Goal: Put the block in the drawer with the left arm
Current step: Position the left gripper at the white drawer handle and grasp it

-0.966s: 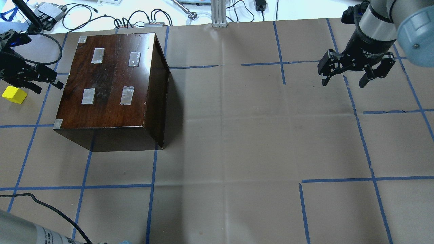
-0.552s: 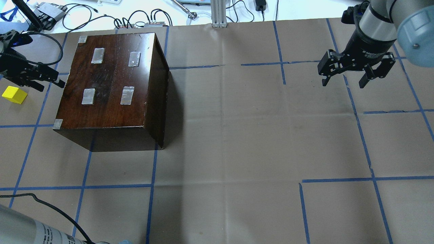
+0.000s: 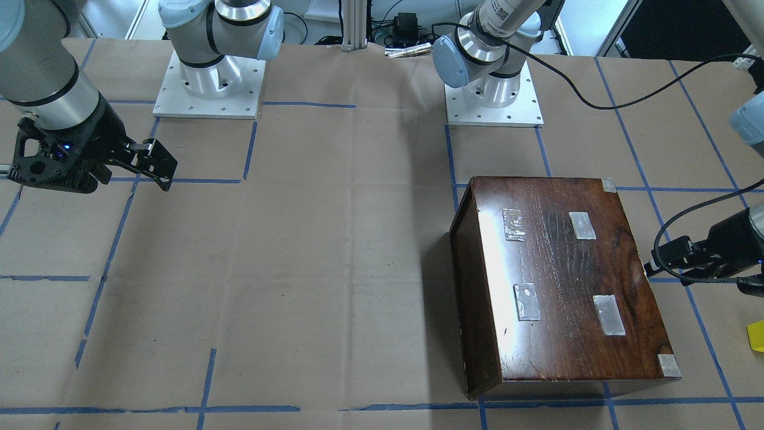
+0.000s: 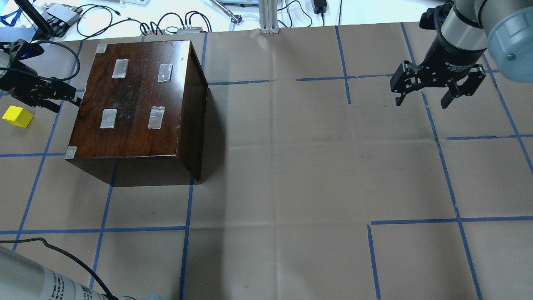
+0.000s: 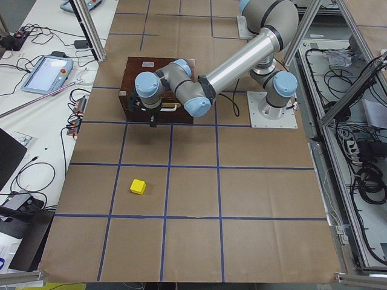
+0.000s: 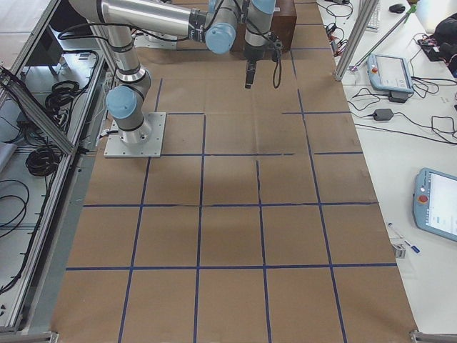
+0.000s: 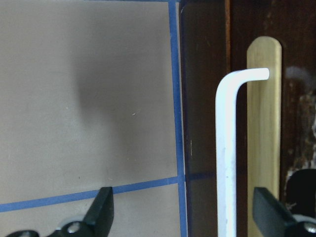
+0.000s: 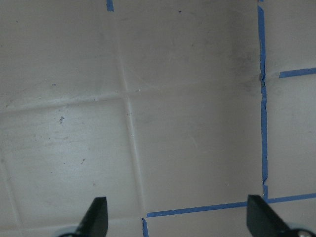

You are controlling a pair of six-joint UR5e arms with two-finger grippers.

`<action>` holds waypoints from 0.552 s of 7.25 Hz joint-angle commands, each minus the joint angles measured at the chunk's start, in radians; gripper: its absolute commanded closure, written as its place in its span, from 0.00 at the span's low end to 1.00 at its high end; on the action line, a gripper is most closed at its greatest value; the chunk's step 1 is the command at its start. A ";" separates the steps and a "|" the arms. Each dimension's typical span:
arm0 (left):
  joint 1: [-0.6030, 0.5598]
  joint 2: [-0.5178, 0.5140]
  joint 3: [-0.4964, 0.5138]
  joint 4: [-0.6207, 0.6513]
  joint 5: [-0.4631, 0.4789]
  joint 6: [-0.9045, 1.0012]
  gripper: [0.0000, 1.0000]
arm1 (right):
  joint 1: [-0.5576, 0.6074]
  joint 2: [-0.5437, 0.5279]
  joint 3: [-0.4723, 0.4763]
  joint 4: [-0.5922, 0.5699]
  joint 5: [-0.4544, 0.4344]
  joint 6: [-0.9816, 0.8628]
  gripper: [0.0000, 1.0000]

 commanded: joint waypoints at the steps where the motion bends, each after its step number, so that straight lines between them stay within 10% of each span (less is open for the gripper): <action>1: 0.001 -0.007 -0.001 0.001 -0.002 0.000 0.01 | 0.000 0.000 0.000 0.000 0.000 0.000 0.00; 4: 0.001 -0.030 -0.001 0.001 -0.003 -0.006 0.02 | 0.000 0.000 0.000 0.000 0.000 0.001 0.00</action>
